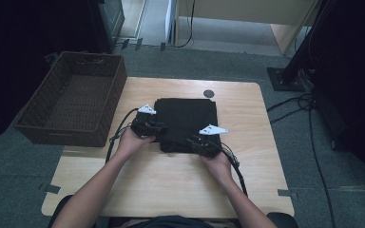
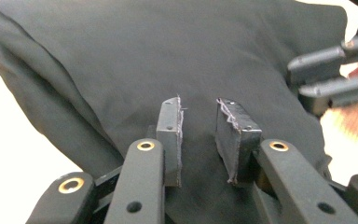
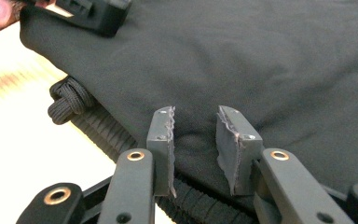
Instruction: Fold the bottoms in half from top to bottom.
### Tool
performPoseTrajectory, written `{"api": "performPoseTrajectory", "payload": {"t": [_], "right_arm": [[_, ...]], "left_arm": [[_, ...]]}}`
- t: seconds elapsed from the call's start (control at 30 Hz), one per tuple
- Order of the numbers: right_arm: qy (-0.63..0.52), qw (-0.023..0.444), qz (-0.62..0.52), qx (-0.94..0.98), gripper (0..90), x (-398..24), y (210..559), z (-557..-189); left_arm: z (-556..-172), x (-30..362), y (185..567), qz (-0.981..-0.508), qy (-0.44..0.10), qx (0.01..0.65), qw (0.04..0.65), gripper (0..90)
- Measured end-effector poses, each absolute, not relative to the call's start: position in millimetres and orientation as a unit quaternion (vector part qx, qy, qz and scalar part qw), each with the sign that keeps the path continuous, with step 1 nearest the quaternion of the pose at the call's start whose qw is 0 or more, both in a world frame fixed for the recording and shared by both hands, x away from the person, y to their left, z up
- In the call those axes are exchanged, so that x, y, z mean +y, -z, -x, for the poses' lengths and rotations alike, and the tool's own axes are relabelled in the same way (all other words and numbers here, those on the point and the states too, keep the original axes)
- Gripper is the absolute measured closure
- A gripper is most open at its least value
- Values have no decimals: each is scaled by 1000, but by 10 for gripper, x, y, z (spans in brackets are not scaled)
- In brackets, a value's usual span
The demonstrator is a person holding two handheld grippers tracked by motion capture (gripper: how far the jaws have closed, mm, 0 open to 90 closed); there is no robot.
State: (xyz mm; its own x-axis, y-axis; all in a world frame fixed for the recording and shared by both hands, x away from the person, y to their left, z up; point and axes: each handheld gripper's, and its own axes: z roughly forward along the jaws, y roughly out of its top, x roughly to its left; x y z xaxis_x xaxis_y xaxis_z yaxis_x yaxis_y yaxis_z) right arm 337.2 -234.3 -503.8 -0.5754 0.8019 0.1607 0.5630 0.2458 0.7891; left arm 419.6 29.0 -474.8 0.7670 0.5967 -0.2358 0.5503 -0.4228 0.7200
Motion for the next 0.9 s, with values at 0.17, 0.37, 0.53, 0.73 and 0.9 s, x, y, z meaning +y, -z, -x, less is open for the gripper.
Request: {"api": "performPoseTrajectory", "payload": {"t": [0.17, 0.37, 0.53, 0.73, 0.9], "right_arm": [[-454, 160, -445, 755, 677, -2328, 4888, -3439], [-433, 150, -439, 772, 657, -2152, 4923, -3610], [-429, 143, -437, 778, 679, -2134, 5011, -3583], [-426, 139, -422, 788, 682, -2099, 5027, -3482], [-430, 137, -408, 794, 680, -2070, 5046, -3336]], "left_arm": [[-4292, 270, 4684, -846, -38, 336, 413, 695], [-4432, 261, 4669, -835, -47, 344, 426, 631], [-4501, 279, 4765, -834, -52, 351, 422, 608], [-4599, 249, 4755, -839, -53, 357, 408, 582], [-4672, 204, 4722, -833, -63, 354, 420, 555]]}}
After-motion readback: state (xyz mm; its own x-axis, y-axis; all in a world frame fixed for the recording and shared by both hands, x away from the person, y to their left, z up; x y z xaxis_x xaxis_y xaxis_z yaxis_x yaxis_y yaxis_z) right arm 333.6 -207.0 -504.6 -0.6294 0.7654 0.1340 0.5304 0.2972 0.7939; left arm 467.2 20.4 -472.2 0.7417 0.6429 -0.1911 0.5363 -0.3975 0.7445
